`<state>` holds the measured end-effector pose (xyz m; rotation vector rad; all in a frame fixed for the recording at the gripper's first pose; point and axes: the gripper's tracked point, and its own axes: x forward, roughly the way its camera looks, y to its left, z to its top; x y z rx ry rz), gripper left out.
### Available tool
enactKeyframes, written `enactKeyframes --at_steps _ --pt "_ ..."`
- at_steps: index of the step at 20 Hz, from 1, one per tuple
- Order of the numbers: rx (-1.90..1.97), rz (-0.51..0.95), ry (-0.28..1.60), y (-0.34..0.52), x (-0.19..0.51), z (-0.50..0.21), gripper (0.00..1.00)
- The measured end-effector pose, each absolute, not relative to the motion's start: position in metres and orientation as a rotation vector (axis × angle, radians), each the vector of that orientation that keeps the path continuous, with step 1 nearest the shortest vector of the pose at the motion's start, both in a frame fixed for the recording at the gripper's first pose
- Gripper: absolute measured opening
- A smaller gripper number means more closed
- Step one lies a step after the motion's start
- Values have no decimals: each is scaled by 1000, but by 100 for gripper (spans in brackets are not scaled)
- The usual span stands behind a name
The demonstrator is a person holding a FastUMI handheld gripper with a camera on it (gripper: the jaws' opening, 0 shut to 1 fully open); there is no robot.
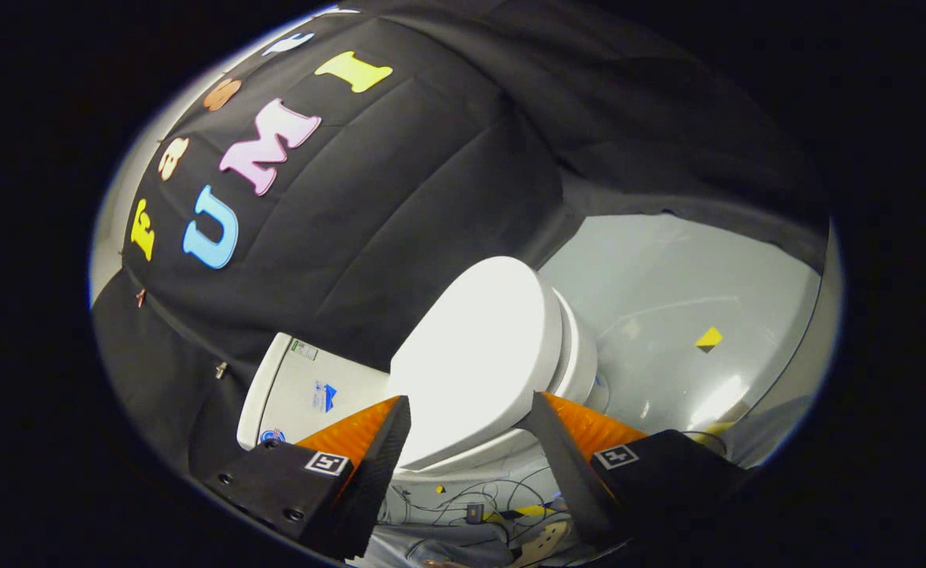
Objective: Open the toilet lid.
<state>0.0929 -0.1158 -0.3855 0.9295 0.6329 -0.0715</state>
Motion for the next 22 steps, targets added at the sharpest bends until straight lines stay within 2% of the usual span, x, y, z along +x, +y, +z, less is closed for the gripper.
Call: enactKeyframes --at_steps 6,14,15,18,20,22 --pt "1062 -122 738 -111 85 -466 97" --pt "1214 -105 790 -96 87 -516 94" --pt "1223 -100 786 -93 93 -518 87" --pt "1273 -73 758 -86 104 -517 83" --pt "1295 -81 754 -84 106 -523 44" --pt "1332 -95 747 -90 103 -523 24"
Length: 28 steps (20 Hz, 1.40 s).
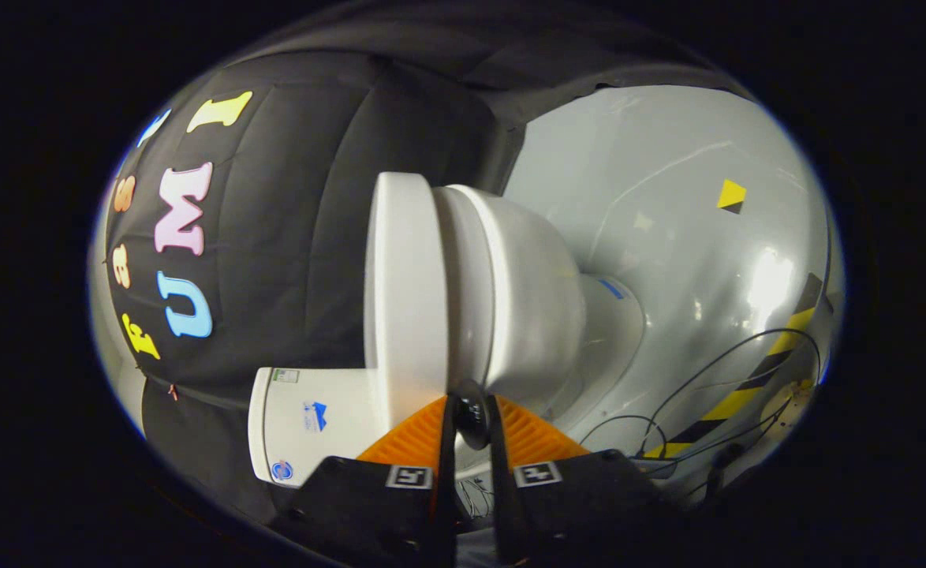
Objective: Open the toilet lid.
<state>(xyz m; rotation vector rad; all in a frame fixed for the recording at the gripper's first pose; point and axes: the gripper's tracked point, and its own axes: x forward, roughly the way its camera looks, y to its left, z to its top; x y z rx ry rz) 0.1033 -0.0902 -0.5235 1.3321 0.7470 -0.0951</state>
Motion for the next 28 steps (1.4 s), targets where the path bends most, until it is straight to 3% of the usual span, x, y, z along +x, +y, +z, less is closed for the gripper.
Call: enactKeyframes --at_steps 3,5,15,28 --pt "1360 -99 680 -97 116 -523 22" --pt "1344 -98 687 -87 118 -529 6" --pt "1088 -54 703 -79 114 -495 7" --pt "629 -37 626 -32 132 -361 6"
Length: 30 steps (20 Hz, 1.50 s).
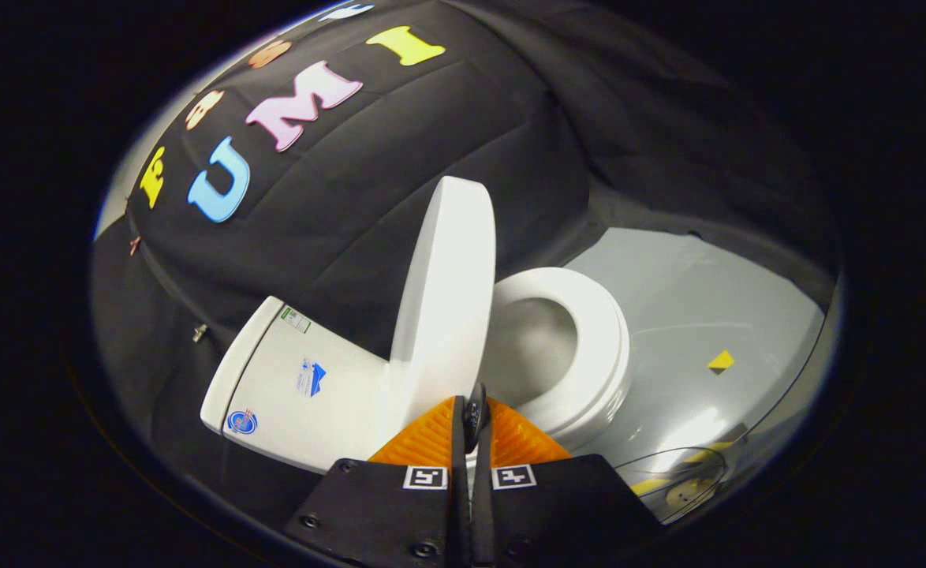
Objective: Open the toilet lid.
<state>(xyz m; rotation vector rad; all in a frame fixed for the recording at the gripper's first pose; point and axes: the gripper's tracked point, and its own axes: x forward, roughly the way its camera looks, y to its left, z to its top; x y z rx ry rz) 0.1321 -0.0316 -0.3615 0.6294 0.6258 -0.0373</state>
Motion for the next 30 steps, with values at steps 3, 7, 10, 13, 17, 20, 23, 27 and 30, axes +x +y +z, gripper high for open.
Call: enactKeyframes --at_steps 3,7,10,13,17,20,23,27,30 --pt "538 -29 611 -10 133 -336 6" --pt "423 -11 577 24 138 -304 6" --pt "354 17 544 53 140 -281 6" --pt "281 73 510 92 142 -260 6" --pt "216 149 475 146 145 -242 6" --pt "180 194 477 180 146 -237 7" --pt "96 237 473 210 149 -235 7" --pt "37 282 467 241 147 -238 7" --pt "19 299 464 257 147 -240 7"
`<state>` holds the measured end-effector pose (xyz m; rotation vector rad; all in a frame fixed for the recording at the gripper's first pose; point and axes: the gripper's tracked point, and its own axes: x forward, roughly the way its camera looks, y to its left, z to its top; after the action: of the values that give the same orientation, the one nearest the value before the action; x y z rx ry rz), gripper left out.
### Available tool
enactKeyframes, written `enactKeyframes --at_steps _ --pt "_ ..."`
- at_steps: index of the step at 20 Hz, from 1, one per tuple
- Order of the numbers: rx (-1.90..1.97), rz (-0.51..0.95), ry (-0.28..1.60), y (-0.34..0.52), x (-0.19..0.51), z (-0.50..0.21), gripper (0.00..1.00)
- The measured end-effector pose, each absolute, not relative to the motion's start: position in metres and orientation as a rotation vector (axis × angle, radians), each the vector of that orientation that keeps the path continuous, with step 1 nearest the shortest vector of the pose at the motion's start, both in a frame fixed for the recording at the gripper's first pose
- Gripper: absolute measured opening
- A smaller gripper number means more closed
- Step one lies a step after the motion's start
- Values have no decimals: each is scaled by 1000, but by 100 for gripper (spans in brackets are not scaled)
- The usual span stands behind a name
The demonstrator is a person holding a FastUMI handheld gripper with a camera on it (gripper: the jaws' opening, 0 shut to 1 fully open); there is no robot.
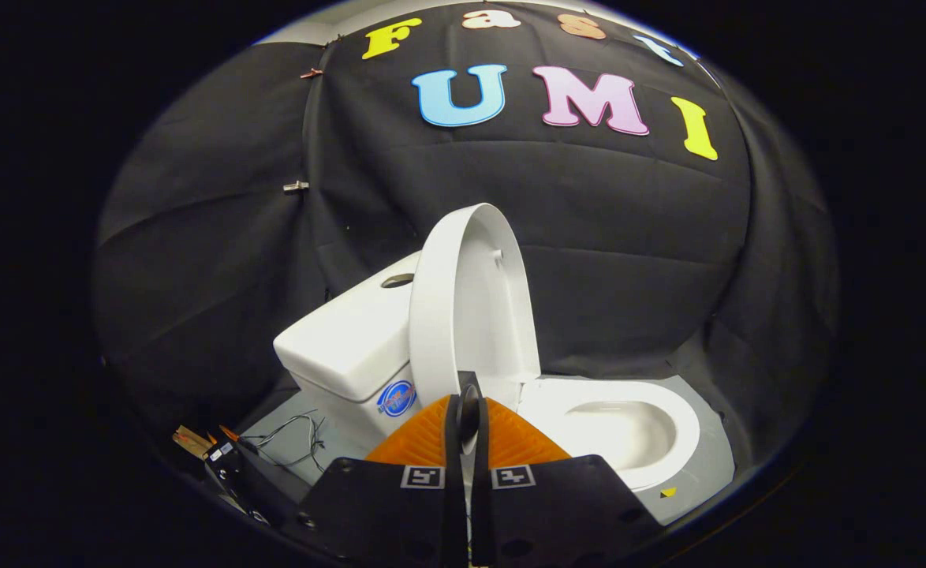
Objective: Open the toilet lid.
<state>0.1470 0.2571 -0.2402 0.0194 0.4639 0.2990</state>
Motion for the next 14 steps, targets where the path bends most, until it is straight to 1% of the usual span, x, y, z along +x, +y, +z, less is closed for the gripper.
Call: enactKeyframes --at_steps 14 --pt "21 290 476 267 147 -246 7"
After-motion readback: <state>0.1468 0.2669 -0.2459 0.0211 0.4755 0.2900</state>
